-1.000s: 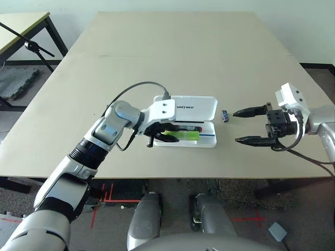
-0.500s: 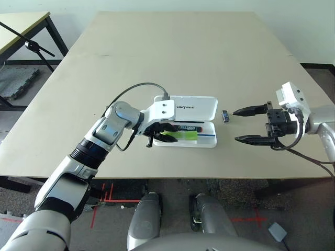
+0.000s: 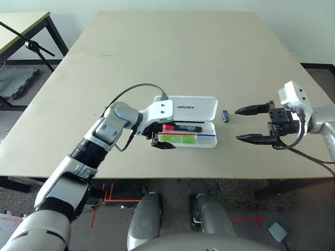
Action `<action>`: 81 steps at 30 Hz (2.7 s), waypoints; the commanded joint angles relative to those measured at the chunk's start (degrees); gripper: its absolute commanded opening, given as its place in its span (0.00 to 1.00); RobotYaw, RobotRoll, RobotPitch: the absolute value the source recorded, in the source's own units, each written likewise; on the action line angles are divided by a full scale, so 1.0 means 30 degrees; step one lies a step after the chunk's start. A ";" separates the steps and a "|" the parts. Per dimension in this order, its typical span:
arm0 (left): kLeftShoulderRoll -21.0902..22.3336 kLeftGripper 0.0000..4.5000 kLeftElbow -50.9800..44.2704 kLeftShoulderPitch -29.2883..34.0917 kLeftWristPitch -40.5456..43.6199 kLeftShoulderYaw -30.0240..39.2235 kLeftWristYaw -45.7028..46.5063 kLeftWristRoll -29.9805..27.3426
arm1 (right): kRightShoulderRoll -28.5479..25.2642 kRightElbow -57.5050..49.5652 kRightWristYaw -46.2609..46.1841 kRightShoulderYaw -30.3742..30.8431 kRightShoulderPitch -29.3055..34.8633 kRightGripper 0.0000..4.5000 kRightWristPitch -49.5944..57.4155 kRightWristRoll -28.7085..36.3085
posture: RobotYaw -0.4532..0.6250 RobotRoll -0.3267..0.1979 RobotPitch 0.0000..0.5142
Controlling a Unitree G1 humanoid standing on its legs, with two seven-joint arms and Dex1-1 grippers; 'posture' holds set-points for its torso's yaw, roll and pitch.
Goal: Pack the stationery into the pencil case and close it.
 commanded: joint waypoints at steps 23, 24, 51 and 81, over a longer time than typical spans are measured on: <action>0.2959 1.00 -0.0630 0.1686 0.1133 0.4745 -0.0269 -0.2980 | 0.5365 0.2820 -1.3966 0.1316 -0.5819 1.00 1.5840 -0.2259 | 0.66 0.62 0.22; 0.2958 1.00 -0.0698 0.1715 0.1217 0.4751 -0.0179 -0.2974 | 0.5790 0.3007 -1.4456 0.1249 -0.6060 1.00 1.6243 -0.2315 | 0.66 0.62 0.21; 0.3227 1.00 -0.1130 0.1844 0.1685 0.4813 0.0562 -0.3219 | 0.7959 0.3510 -1.7111 0.2077 -0.6025 0.53 1.6688 -0.3495 | 0.67 0.62 0.20; 0.4344 1.00 -0.0174 0.2466 0.1893 0.5870 -0.0889 -0.4509 | -0.2190 -0.3601 -0.3500 0.4610 -0.1577 0.06 0.5775 -0.3065 | 0.63 0.62 0.20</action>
